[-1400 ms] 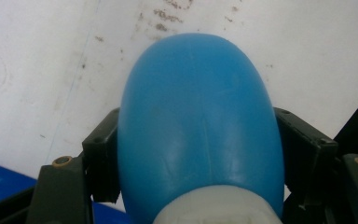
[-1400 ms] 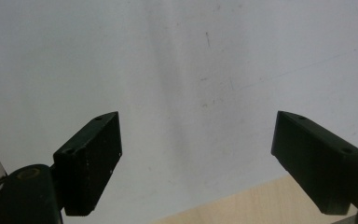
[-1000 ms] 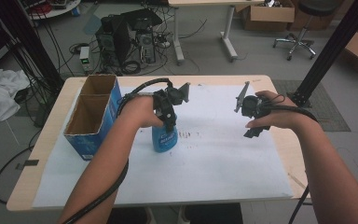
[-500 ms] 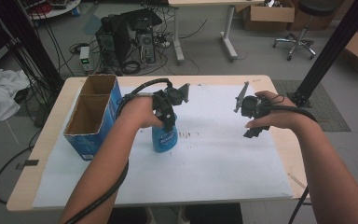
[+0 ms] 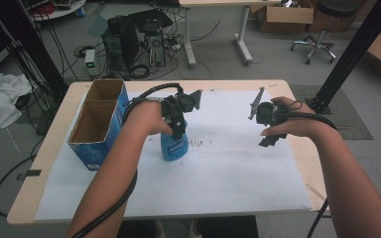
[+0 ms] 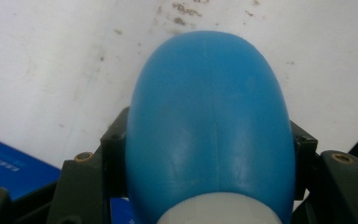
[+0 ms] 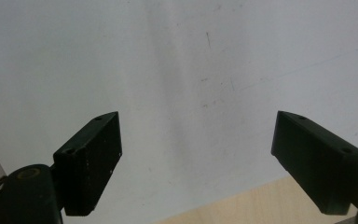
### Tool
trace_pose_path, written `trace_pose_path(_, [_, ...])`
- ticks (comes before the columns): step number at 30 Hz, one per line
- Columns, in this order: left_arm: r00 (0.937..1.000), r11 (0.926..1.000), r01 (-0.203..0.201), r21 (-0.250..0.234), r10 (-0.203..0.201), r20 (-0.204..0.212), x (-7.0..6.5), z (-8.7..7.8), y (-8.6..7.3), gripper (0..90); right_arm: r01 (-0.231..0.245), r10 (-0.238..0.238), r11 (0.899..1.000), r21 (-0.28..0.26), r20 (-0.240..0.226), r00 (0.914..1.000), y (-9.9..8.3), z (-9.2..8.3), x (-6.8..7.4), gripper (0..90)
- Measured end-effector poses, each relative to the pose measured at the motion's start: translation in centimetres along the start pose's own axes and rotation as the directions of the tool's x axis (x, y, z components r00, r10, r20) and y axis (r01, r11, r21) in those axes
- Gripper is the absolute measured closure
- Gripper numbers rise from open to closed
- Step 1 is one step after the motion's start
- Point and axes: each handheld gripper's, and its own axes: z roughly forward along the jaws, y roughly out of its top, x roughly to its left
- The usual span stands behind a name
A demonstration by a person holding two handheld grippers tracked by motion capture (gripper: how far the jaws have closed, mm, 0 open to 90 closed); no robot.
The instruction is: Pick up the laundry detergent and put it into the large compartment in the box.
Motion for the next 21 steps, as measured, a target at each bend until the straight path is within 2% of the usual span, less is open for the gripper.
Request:
trace_pose_path(6, [0.9996,0.9997,0.022,0.008,-0.022,0.017,0.2,-1.6,-0.4,38.5,0.006,-0.006,1.0,0.001,0.003,1.0,0.0,-0.1,-0.1,16.2])
trace_pose_path(14, [0.9932,0.9947,0.097,0.034,-0.099,0.061,0.1,-4.0,-1.0,38.5,0.008,-0.008,1.0,-0.004,0.001,1.0,0.1,-0.1,0.2,16.2])
trace_pose_path(18, [0.9838,0.986,0.162,0.038,-0.165,0.071,0.4,-5.5,-1.6,38.5,0.012,-0.012,1.0,0.005,0.005,0.9999,0.2,-0.3,0.4,16.2])
trace_pose_path(19, [0.9825,0.9849,0.168,0.04,-0.171,0.075,0.5,-6.0,-1.8,38.4,0.011,-0.011,1.0,0.002,0.003,0.9999,0.2,-0.3,0.4,16.2])
trace_pose_path(21, [0.9723,0.9766,0.211,0.042,-0.214,0.094,0.9,-6.9,-2.3,38.5,0.015,-0.015,1.0,0.005,0.008,0.9999,0.3,-0.4,0.5,16.2])
